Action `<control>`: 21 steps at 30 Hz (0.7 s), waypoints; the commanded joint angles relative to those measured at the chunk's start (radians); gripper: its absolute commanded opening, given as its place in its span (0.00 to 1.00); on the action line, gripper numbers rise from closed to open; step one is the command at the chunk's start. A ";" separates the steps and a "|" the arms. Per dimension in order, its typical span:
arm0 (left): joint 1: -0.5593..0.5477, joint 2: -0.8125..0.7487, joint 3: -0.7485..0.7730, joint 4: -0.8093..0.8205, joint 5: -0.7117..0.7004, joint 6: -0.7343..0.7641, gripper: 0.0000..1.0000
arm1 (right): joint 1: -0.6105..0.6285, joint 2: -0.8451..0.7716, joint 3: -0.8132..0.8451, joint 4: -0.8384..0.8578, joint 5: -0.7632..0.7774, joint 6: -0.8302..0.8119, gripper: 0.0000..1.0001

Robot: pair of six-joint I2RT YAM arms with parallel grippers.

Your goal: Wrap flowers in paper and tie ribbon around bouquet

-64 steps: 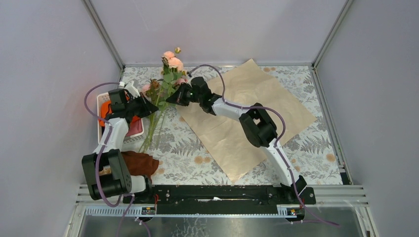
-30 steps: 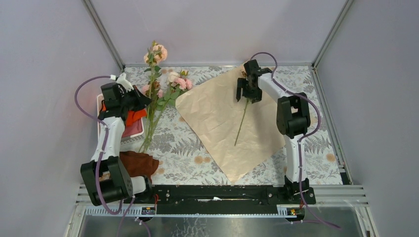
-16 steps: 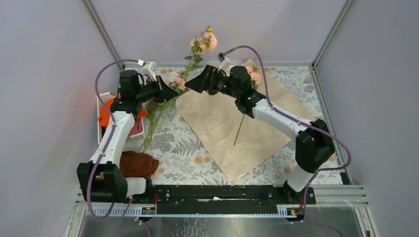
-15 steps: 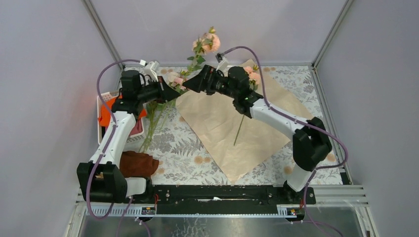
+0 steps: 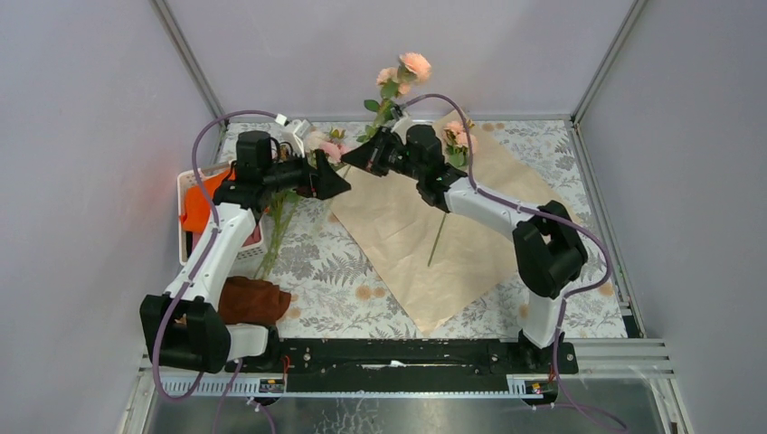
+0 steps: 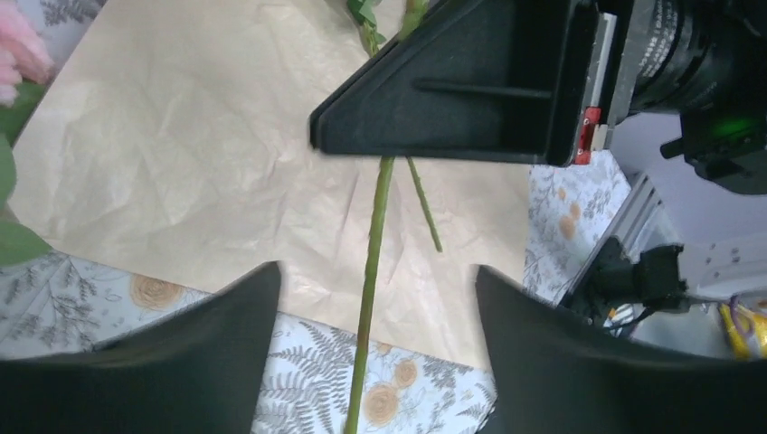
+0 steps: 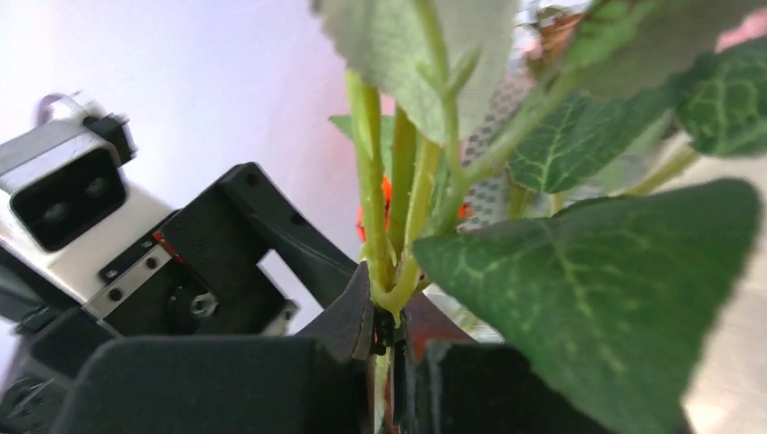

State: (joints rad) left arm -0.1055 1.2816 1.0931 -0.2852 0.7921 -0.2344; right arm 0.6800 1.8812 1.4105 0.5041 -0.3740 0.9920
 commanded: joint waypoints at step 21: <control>0.182 0.233 0.008 -0.259 -0.542 0.473 0.93 | -0.465 0.192 0.386 -1.213 0.322 -0.672 0.09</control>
State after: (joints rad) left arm 0.0788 1.5032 1.1080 -0.5556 0.3023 0.1829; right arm 0.2138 1.9671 1.7023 -0.6117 -0.1318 0.3546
